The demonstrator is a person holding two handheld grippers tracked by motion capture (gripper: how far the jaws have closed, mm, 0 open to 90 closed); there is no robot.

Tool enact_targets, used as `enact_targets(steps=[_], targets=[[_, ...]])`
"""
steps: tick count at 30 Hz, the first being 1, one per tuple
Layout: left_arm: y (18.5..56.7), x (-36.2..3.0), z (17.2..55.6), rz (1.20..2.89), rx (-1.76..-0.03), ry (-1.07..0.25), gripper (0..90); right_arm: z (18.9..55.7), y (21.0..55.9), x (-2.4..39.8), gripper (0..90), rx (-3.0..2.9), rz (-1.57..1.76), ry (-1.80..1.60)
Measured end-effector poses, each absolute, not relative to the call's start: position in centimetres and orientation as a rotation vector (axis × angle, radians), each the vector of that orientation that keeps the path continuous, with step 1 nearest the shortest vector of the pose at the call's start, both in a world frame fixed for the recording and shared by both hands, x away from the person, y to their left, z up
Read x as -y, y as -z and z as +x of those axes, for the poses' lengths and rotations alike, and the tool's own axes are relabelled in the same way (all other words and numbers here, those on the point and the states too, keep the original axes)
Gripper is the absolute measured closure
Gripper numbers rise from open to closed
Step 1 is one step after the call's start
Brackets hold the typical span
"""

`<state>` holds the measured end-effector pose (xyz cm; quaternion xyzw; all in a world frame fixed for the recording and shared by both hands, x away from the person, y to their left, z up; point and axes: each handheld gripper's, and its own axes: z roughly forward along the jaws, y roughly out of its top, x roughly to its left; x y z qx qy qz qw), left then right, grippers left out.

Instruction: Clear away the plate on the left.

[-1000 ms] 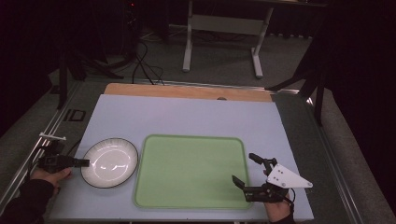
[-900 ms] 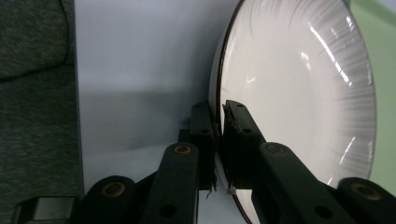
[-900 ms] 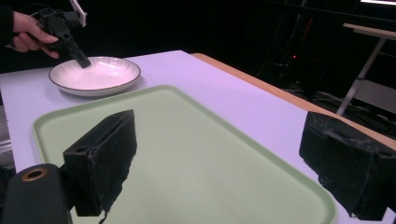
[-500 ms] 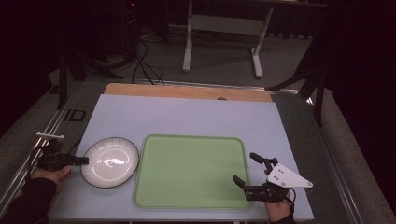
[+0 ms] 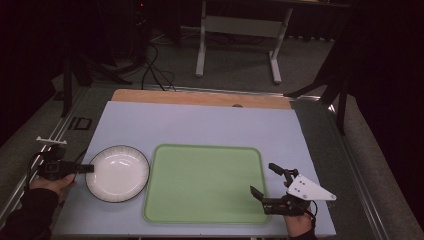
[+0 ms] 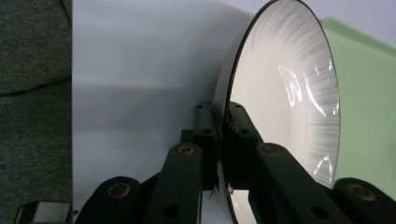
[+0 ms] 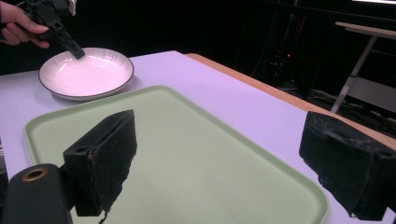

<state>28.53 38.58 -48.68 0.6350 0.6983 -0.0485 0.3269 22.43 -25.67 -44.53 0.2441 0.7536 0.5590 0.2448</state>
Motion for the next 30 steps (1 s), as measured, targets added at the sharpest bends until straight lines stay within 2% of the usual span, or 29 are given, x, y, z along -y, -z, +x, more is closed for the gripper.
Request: enact_targets(steps=[9, 30], targets=[[47.2, -38.8, 28.1, 1.637, -1.808, 0.119, 85.7, 22.5, 44.6, 25.6, 11.0, -2.06, 0.672, -1.523], [43.3, -35.7, 28.7, 1.675, -1.708, 0.103, 85.7, 22.5, 44.5, 25.7, 11.0, -2.053, 0.673, -1.523]])
